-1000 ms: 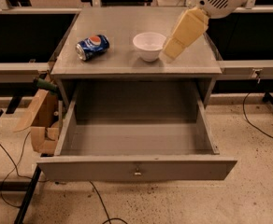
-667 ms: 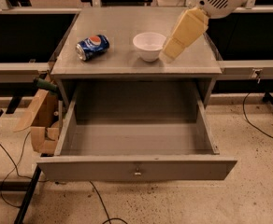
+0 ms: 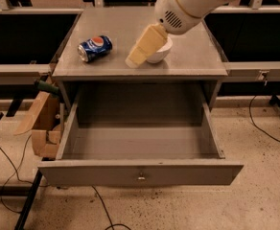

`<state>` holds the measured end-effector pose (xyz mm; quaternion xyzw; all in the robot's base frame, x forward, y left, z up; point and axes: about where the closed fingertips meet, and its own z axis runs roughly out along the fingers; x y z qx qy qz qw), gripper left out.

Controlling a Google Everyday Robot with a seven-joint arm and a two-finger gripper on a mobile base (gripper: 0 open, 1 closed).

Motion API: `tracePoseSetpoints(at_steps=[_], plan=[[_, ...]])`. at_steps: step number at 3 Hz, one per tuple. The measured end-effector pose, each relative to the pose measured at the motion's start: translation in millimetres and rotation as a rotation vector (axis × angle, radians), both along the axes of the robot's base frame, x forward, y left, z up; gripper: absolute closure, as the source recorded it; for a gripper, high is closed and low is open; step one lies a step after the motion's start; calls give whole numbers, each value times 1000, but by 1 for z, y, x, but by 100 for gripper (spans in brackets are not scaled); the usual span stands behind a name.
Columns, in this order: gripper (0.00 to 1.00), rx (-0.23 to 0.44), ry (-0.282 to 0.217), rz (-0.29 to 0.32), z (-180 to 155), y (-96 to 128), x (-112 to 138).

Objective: Place pepsi can into top drawer

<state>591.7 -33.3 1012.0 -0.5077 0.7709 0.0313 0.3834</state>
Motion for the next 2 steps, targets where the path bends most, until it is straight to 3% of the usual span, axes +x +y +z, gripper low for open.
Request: tracePoseSetpoints(at_steps=[2], plan=[[0, 192, 8, 5, -28, 114, 79]])
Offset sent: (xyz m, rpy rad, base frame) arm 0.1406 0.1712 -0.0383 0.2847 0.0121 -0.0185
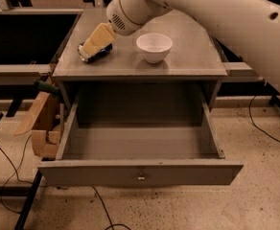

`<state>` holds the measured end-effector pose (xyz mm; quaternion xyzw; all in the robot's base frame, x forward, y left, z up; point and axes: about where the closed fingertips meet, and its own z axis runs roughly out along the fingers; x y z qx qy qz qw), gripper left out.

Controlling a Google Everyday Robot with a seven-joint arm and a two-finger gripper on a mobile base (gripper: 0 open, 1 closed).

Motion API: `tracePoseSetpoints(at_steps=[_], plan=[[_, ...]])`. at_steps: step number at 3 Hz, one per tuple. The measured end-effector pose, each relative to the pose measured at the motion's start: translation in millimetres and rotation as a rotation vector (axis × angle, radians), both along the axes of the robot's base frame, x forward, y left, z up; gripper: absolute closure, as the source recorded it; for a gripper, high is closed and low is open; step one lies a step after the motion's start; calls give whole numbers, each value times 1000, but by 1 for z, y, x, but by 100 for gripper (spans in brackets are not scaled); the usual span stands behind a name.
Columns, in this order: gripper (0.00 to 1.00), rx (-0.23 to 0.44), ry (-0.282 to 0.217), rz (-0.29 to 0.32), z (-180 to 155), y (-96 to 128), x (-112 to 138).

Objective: Place pepsi can into top drawer

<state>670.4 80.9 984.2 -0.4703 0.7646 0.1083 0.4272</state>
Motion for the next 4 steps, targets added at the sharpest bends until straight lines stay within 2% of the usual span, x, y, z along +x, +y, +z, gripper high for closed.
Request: tracePoseSetpoints(at_steps=[1, 2, 3, 4], plan=[[0, -1, -1, 0, 0, -1, 0], [0, 2, 1, -35, -3, 0, 11], [0, 28, 15, -121, -16, 0, 46], [0, 56, 52, -180, -37, 6, 87]])
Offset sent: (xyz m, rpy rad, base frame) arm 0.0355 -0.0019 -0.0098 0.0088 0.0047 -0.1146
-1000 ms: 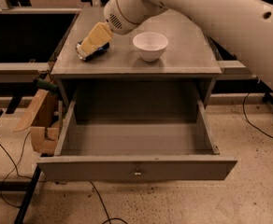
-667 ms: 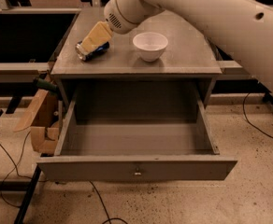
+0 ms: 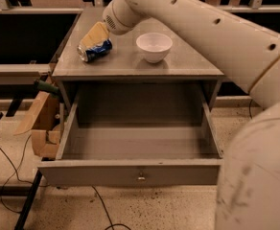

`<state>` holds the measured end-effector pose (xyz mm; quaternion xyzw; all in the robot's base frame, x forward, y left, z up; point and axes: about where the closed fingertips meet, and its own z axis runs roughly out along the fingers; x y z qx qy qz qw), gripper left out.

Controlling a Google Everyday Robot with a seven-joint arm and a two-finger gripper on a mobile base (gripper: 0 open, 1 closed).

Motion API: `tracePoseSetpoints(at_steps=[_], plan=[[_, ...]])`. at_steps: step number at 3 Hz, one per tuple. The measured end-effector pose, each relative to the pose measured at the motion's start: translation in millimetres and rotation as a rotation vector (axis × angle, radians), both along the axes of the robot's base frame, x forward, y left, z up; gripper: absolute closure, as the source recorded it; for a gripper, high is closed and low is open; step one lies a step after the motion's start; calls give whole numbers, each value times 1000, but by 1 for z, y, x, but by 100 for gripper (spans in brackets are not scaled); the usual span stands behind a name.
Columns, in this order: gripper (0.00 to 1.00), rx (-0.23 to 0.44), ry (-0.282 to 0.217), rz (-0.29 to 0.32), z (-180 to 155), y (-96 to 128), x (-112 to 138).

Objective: Place pepsi can into top drawer

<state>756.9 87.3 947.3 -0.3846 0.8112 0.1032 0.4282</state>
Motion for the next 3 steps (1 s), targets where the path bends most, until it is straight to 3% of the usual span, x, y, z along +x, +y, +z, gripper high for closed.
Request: tracePoseSetpoints(at_steps=[1, 3], plan=[[0, 51, 39, -12, -25, 12, 34], [0, 135, 97, 34, -58, 49, 70]])
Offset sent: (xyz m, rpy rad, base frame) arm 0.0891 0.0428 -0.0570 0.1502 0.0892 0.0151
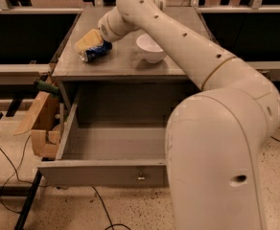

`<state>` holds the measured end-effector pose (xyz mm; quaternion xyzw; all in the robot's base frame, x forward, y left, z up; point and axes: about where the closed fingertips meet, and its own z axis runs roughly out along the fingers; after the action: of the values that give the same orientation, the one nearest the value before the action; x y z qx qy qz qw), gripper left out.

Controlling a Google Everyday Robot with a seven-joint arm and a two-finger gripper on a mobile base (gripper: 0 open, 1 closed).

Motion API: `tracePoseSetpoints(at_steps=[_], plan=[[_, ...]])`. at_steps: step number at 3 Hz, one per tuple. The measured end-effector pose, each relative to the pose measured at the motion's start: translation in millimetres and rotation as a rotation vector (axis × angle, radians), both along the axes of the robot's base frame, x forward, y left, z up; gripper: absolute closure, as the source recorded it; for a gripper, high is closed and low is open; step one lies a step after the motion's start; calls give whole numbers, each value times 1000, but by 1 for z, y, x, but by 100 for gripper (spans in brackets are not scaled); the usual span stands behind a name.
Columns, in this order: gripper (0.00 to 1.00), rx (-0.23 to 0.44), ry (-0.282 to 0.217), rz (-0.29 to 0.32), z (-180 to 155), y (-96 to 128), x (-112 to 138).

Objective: Place pepsi can into top drawer

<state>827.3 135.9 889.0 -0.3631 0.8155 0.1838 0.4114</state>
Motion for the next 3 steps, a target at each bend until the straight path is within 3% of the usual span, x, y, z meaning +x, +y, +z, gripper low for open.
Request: tracePoseSetpoints(at_steps=[2, 3], plan=[[0, 36, 78, 26, -25, 20, 2], [23, 25, 119, 29, -35, 24, 1]])
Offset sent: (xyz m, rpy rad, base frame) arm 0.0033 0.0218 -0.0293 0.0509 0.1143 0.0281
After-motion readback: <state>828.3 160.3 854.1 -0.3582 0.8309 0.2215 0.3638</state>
